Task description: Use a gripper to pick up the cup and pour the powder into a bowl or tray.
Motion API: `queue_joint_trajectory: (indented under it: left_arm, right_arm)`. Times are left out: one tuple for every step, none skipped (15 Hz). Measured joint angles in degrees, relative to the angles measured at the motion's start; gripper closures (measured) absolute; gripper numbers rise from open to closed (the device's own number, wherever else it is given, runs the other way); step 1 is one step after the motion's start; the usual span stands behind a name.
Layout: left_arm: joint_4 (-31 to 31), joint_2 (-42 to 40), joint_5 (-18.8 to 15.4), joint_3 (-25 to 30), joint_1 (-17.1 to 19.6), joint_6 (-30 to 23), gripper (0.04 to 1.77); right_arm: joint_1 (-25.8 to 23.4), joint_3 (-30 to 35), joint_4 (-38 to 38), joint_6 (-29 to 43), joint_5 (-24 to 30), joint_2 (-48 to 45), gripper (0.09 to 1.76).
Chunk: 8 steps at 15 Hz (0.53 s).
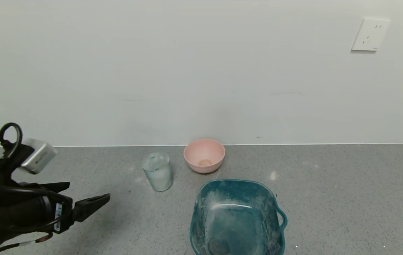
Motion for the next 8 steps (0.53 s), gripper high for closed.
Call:
queue_joint_trajectory:
  left_arm:
    - [-2.2,2.8,-0.2,0.5,0.0,0.2,0.09]
    - [-4.6,5.5,-0.3,1.0,0.0,0.3,0.09]
    - [-6.6,7.9,-0.4,1.5,0.0,0.6,0.09]
    - [-8.8,10.3,-0.4,2.1,-0.1,0.9,0.09]
    - [-11.5,12.6,-0.6,2.7,-0.1,1.2,0.09]
    - [-14.0,14.8,-1.3,3.3,-0.2,1.4,0.09]
    - [-16.3,16.7,-2.2,4.0,-0.3,1.5,0.09]
    - [-18.2,18.7,-3.2,4.6,-0.4,1.5,0.09]
  right_arm:
    - [0.0,0.0,0.0,0.0,0.0,0.0,0.14]
    - [0.0,0.0,0.0,0.0,0.0,0.0,0.14]
    - [0.0,0.0,0.0,0.0,0.0,0.0,0.14]
    - [0.0,0.0,0.0,0.0,0.0,0.0,0.14]
    - [0.0,0.0,0.0,0.0,0.0,0.0,0.14]
    - [0.0,0.0,0.0,0.0,0.0,0.0,0.14]
    - [0.0,0.0,0.0,0.0,0.0,0.0,0.14]
    - [0.0,0.0,0.0,0.0,0.0,0.0,0.14]
